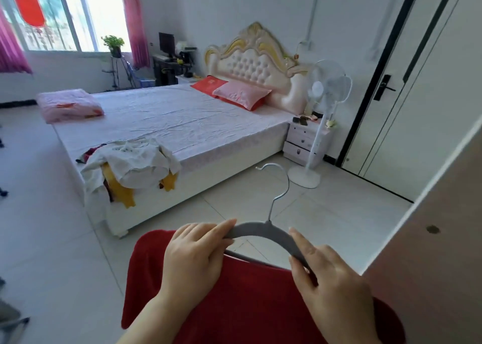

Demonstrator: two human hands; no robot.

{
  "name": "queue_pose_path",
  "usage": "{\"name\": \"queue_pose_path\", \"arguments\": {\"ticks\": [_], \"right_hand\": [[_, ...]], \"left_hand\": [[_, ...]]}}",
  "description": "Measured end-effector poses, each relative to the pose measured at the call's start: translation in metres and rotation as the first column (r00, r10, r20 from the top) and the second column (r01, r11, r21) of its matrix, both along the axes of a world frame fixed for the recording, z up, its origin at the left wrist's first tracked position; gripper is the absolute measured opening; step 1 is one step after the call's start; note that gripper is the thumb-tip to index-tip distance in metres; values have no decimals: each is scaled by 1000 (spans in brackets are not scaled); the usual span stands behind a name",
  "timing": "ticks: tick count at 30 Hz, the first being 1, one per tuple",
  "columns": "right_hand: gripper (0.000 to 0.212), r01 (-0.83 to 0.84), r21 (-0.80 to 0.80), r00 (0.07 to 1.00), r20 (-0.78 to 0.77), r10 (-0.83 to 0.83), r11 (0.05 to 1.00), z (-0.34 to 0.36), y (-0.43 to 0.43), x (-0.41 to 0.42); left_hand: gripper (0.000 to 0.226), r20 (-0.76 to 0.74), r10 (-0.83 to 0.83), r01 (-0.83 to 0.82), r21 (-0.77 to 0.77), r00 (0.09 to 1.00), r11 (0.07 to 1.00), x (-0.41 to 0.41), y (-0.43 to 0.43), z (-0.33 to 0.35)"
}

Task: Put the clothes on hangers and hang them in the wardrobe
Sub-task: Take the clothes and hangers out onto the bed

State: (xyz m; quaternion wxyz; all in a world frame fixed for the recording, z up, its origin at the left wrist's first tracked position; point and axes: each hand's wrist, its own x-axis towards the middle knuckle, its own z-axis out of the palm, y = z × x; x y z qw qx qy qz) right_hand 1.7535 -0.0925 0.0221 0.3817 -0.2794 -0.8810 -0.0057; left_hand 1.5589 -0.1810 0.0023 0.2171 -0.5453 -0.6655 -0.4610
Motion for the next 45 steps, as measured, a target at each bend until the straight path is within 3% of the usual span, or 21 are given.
{"name": "queue_pose_path", "arguments": {"ticks": [4, 14, 20, 23, 29, 38, 45], "right_hand": [[47, -92, -41, 996, 1, 92, 995, -8, 26, -83], [39, -235, -80, 972, 0, 236, 969, -37, 96, -268], [38, -351, -107, 936, -32, 350, 930, -53, 155, -379], [47, -439, -120, 899, -56, 435, 890, -60, 193, -437], [51, -566, -153, 824, -76, 561, 810, -53, 270, -545], [53, -641, -155, 764, -32, 644, 752, -65, 341, -701], [54, -610, -168, 783, 24, 622, 774, -80, 385, -838]], "left_hand": [[26, 29, 74, -73, -21, 997, 997, -76, 12, -11], [24, 66, 241, -237, -74, 968, 969, -238, 45, -31], [29, 61, 421, -410, -141, 905, 901, -324, 83, -44], [28, 53, 498, -485, -162, 866, 860, -368, 112, -47], [43, 81, 617, -587, -231, 783, 776, -450, 169, -38], [41, 147, 687, -642, -263, 711, 720, -581, 229, -55], [40, 221, 683, -621, -290, 697, 728, -718, 272, -76]]}}
